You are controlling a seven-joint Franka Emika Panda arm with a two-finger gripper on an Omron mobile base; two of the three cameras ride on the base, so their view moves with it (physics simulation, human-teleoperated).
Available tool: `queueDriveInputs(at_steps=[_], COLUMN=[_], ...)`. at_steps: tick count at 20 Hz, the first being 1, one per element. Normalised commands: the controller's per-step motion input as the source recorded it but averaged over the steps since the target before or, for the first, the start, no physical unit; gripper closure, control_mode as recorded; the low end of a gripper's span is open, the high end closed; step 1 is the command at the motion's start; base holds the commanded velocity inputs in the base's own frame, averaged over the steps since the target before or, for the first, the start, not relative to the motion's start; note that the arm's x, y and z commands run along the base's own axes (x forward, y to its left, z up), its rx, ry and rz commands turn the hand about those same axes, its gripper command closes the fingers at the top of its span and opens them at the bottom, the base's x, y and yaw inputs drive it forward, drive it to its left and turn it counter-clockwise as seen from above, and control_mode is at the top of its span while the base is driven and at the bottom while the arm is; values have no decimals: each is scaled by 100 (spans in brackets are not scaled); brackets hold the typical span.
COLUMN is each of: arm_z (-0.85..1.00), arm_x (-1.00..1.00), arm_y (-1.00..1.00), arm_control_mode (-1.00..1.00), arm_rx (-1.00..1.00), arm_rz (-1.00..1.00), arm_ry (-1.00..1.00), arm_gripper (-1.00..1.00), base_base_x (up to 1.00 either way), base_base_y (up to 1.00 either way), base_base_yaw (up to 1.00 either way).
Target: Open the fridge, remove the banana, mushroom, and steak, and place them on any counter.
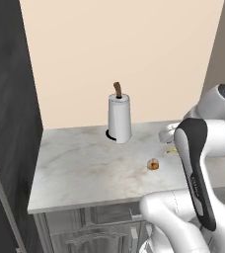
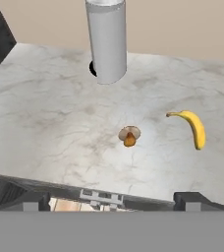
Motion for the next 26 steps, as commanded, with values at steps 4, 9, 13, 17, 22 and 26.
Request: queueDriveInputs(at_steps=[4, 9, 13, 17, 22, 26], arm_z=[1, 0, 0, 0, 0, 0], arm_x=[-11, 0, 0, 0, 0, 0], arm_y=[0, 0, 0, 0, 0, 0], arm_control_mode=[-100, 100, 100, 100, 100, 100], arm_rx=[0, 0, 0, 0, 0, 0], arm_rz=[0, 0, 0, 0, 0, 0], arm_ry=[2, 0, 0, 0, 0, 0], arm_gripper=[-100, -100, -100, -100, -100, -100], base_base_x=[0, -7, -85, -100, -98, -100], base_base_y=[0, 0, 0, 1, 4, 12], base_base_yaw=[0, 0, 0, 0, 0, 0])
